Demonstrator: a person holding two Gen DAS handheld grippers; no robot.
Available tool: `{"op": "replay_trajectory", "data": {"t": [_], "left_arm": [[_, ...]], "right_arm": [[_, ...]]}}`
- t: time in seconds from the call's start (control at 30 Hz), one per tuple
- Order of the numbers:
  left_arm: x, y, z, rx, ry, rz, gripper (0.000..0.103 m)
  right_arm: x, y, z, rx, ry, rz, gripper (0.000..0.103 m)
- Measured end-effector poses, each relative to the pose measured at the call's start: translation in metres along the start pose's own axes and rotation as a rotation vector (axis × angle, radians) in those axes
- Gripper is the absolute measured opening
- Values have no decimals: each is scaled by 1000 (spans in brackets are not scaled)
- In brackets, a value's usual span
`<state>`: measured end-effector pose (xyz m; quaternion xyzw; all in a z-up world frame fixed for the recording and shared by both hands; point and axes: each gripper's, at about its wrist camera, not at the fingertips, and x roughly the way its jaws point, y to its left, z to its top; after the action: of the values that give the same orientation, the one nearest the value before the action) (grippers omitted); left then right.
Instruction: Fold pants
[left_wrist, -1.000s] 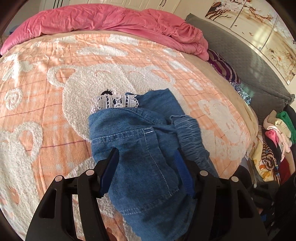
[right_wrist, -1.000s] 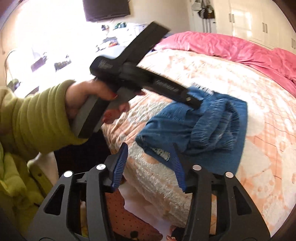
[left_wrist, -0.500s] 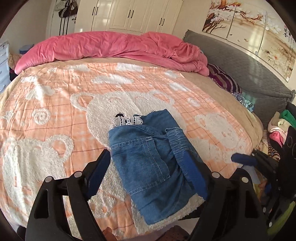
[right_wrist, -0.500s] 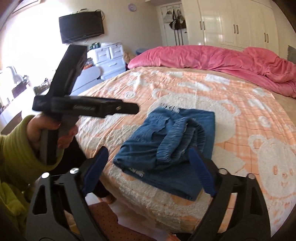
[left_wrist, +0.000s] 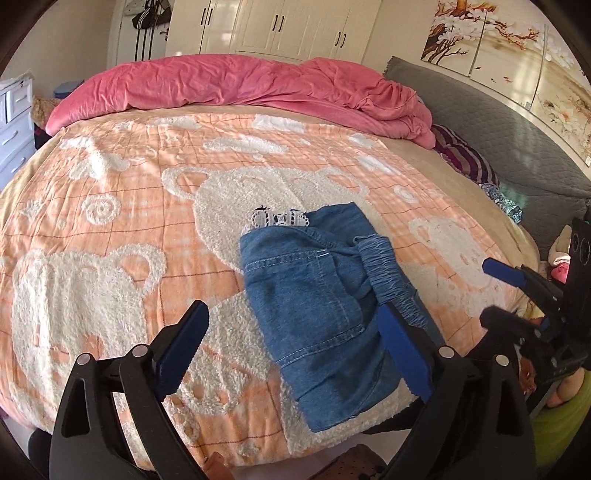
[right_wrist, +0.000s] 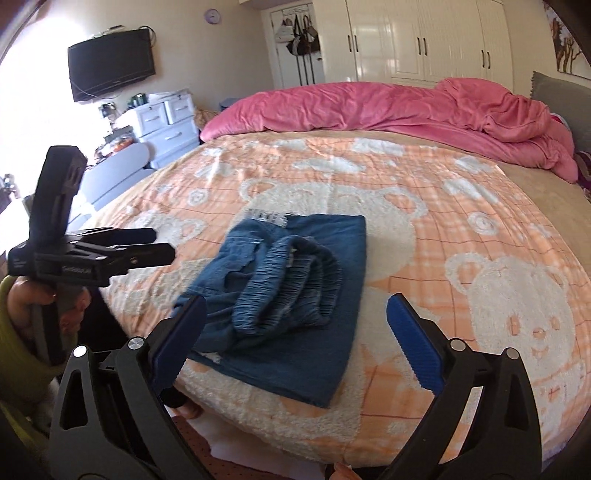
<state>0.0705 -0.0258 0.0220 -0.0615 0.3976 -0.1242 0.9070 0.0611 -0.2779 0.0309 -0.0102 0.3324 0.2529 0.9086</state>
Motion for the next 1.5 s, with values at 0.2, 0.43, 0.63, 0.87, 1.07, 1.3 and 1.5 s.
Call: {"op": "replay_trajectory", "data": {"t": [0.2, 0.43, 0.63, 0.87, 1.07, 1.3, 1.5], "left_arm": [[10, 2, -4, -14, 22, 0, 94], [21, 2, -8, -26, 39, -6, 95], [36, 3, -10, -34, 63, -3, 95], [56, 9, -9, -65, 92, -14, 95], [72, 14, -10, -93, 118, -41, 95], [86, 7, -9, -84, 129, -69, 94], [94, 1, -7, -82, 127, -76, 93]], "right_arm": [[14, -16, 4, 51, 23, -28, 92], [40, -32, 9, 70, 75, -40, 92], [61, -43, 9, 103, 111, -8, 81], [85, -61, 8, 178, 176, 43, 61], [108, -71, 6, 231, 239, 100, 55], [131, -75, 8, 274, 286, 175, 53], [140, -74, 8, 295, 289, 212, 53]]}}
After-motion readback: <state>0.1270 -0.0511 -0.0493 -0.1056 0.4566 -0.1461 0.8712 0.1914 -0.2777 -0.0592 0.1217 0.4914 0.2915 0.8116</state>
